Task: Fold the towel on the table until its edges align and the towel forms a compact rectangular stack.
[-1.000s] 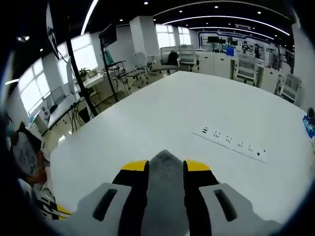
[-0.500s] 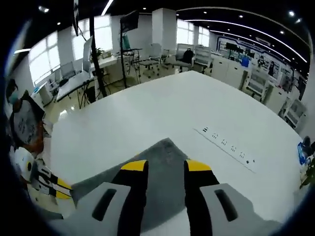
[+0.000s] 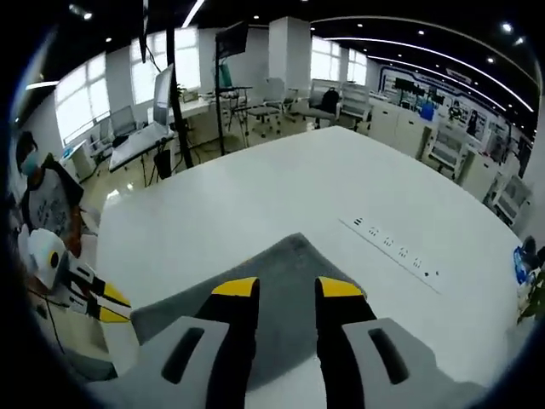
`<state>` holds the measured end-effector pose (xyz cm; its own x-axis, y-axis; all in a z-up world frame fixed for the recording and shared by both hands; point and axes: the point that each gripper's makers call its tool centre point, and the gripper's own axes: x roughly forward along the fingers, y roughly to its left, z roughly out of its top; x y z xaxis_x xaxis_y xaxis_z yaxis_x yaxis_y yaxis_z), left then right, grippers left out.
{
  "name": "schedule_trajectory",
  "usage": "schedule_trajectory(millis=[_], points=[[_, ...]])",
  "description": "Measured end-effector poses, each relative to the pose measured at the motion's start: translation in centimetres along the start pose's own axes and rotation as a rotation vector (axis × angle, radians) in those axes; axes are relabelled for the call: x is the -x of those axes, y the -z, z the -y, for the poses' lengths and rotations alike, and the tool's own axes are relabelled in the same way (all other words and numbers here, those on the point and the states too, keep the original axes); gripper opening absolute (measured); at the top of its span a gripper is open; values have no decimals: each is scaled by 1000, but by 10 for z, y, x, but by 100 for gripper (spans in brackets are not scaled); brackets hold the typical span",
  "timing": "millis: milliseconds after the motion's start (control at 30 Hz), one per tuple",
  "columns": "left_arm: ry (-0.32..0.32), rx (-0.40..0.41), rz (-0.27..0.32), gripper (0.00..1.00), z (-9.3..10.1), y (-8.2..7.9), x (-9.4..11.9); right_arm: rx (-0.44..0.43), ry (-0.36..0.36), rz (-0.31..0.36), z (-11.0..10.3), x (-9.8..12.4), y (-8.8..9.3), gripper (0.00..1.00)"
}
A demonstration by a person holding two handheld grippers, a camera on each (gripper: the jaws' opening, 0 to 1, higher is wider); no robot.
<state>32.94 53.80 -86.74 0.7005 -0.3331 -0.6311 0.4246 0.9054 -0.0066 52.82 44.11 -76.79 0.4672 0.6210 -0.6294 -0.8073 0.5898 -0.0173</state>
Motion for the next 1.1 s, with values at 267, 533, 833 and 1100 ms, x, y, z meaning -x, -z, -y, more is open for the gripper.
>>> schedule_trajectory(millis=[267,533,833,1100], points=[[0,-47,-20,13,-7,-3,-2,-1,-26,36,-11,22,8,21],[-8,-80,-41,13,-19,-4,-3,31,-64,32,-31,27,24,13],[-8,-84,-50,13,-21,-4,-9,-7,-85,37,-45,27,46,13],[0,-84,-53,13,-23,-5,-12,-39,-106,15,-56,24,64,12]])
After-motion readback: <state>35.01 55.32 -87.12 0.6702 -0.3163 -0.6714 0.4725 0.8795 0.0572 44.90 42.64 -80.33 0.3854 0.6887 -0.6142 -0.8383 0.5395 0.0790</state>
